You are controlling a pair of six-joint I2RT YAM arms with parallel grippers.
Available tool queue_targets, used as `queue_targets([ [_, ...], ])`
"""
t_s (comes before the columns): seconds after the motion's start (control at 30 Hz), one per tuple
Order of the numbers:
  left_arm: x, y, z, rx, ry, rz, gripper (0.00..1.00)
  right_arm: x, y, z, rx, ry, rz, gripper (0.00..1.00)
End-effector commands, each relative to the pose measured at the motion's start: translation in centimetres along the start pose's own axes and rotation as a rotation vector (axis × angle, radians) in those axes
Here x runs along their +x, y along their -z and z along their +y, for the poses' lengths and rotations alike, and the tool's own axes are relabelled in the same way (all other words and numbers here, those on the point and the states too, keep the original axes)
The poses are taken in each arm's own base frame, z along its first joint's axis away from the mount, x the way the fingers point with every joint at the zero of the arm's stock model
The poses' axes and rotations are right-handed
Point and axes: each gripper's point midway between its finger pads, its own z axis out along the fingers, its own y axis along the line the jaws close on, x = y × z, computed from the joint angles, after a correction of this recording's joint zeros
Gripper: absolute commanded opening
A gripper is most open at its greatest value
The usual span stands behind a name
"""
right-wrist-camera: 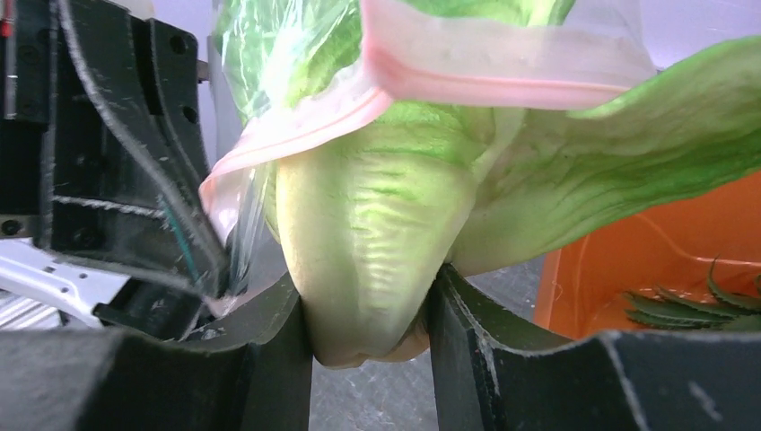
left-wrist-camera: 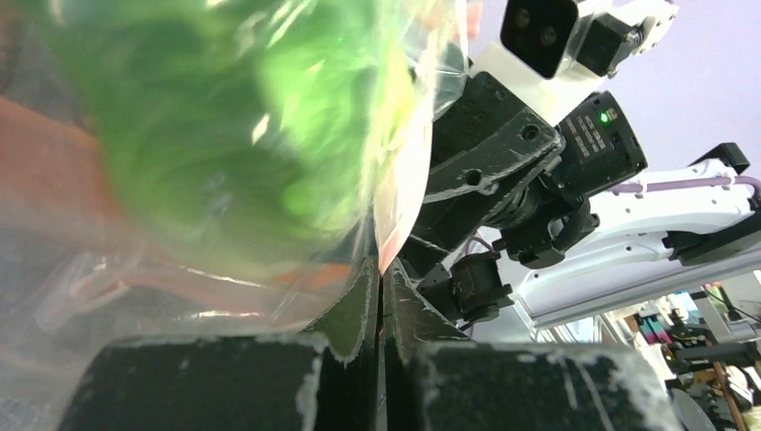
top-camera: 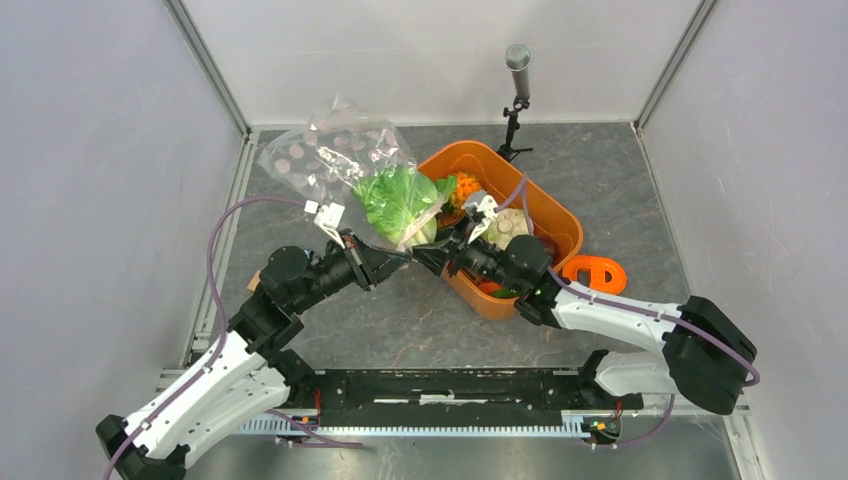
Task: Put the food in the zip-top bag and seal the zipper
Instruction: Place the fake vegetable in the zipper food storage bag.
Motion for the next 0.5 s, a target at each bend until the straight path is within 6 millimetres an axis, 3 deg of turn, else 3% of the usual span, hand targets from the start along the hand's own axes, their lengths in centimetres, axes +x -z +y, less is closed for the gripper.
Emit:
queue_targets([
  [0.0, -0.8, 0.2, -3.6, 0.142, 0.021, 0.021, 0.02, -4.0, -2.6, 0.5, 0.005, 0.129, -0.025, 0.00],
  [0.13, -2.0, 0.0, -5.2, 0.185, 0.073, 0.000, 0.02, -2.3, -3.1, 0.0, 0.074, 0.236, 0.072, 0.00],
  [0.3, -3.9, -0.2, -6.7, 0.303, 0.234, -0.123, 0.02, -1.4, -2.8, 1.9, 0.052, 0.338, 0.039, 0.00],
  [0.4, -4.9, -0.2, -7.2, 0.277, 0.198, -0.129, 0.02, -0.6, -2.5, 1.1, 0.088, 0.384, 0.049, 0.00],
  [0.47, -5.6, 0.1, -7.2, 0.247, 0.183, -0.150, 0.02, -0.6, -2.1, 1.8, 0.035, 0.453, 0.030, 0.02],
])
